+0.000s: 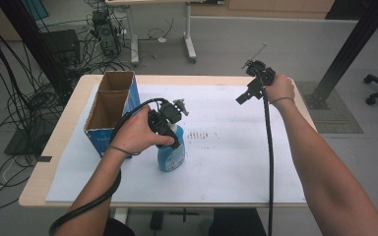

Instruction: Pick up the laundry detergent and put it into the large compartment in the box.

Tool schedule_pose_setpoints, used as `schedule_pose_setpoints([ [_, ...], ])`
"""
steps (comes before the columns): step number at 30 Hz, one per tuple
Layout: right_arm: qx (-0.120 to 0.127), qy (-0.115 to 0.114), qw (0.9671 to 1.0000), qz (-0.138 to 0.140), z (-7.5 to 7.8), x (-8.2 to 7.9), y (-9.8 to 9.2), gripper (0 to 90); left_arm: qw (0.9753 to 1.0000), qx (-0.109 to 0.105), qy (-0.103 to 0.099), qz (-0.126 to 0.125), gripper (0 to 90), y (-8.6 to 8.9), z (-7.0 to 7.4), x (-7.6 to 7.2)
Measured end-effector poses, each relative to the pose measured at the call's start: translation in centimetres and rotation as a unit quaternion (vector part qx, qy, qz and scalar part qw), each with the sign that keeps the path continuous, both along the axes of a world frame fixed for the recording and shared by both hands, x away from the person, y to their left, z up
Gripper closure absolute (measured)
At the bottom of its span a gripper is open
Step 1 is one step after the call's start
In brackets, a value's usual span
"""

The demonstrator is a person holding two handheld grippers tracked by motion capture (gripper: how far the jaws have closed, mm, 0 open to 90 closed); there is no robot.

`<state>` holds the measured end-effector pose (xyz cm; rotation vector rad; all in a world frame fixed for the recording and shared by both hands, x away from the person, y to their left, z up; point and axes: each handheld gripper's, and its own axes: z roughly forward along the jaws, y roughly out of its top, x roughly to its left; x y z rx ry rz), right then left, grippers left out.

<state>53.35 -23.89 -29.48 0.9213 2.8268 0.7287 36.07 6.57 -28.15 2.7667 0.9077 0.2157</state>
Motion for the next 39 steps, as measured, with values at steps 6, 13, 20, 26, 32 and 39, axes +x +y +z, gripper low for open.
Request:
schedule_pose_setpoints([
  [6, 0.001, 0.002, 1.0, -0.003, -0.06, 0.04, -0.08, 3.5, 1.0, -0.004, -0.002, 0.001, 37.4, 0.1, -0.04, -0.06],
  [13, -0.002, 0.0, 1.0, -0.001, -0.01, 0.08, -0.07, 3.5, 1.0, -0.005, -0.004, 0.002, 37.4, 0.12, -0.05, -0.12],
  [20, -0.005, -0.003, 1.0, 0.0, 0.05, 0.1, -0.05, 3.5, 1.0, -0.005, -0.003, 0.003, 37.4, 0.09, -0.05, -0.12],
  [26, -0.004, -0.001, 1.0, -0.002, 0.05, 0.09, -0.1, 3.6, 1.0, -0.006, -0.005, 0.002, 37.4, 0.16, -0.05, -0.17],
  [32, -0.006, -0.001, 1.0, 0.001, 0.05, 0.08, 0.13, 3.5, 1.0, -0.005, -0.004, 0.004, 37.4, 0.14, -0.04, -0.19],
  [39, -0.008, -0.002, 1.0, -0.002, 0.12, 0.07, 0.09, 3.5, 1.0, -0.006, -0.005, 0.003, 37.4, 0.16, -0.05, -0.17],
])
